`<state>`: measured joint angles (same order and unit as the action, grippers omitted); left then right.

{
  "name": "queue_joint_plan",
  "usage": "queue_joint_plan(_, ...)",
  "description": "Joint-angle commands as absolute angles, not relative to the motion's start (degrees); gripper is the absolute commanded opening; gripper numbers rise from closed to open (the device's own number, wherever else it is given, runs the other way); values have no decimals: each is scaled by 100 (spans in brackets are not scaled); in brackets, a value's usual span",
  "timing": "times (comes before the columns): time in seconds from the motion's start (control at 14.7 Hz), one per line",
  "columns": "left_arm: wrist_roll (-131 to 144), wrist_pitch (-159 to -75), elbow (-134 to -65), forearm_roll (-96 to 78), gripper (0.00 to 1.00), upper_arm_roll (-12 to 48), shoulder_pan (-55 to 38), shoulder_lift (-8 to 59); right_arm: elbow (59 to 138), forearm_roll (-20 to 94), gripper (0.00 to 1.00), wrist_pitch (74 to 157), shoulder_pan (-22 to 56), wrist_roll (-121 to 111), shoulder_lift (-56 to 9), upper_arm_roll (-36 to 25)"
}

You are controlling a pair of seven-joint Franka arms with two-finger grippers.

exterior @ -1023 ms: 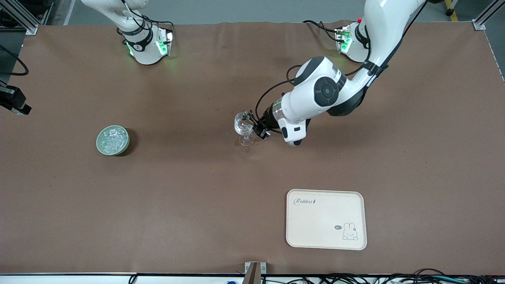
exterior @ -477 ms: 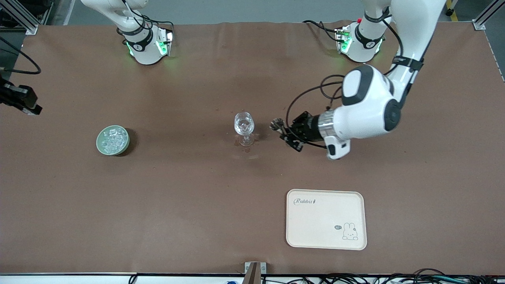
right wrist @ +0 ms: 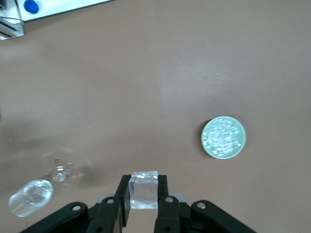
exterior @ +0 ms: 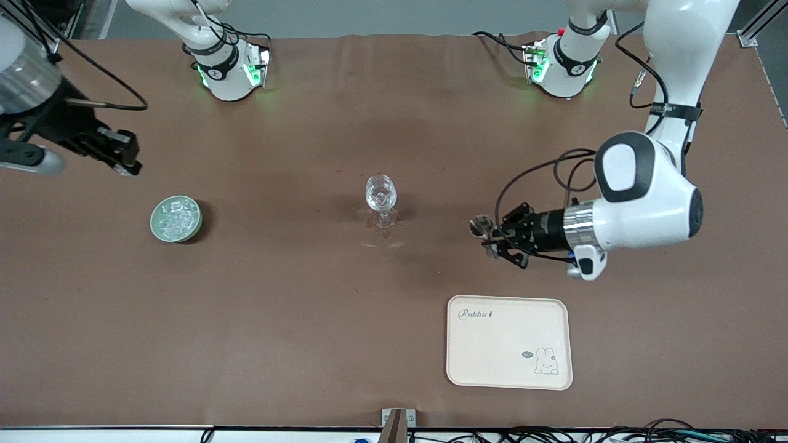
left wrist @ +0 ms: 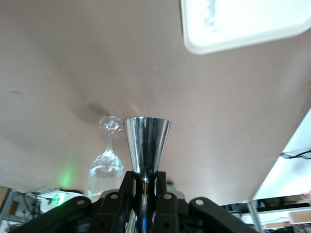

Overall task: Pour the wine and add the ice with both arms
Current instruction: 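Withdraw the jigger with the left gripper while the right gripper carries ice, then drop ice in the glass with the right gripper while the left gripper descends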

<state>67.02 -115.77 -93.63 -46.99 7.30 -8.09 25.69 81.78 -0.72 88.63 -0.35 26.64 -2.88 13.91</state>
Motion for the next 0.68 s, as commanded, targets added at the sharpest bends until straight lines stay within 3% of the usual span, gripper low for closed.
queue_joint_plan(0.0,6644,-11461,-8826,-5087,0,440,-853,3110,8227,-61,0,9245,17,3469,-570,1792)
queue_joint_plan(0.41,6574,-11461,-8105,-5510,1,202,-809,4094,8270,-358,0,10308,1000,5332,-1458,1942)
queue_joint_plan(0.61,6400,-11478,-7744,-6070,1,62,-782,4595,8288,-877,0,10572,1107,6097,-1888,2485)
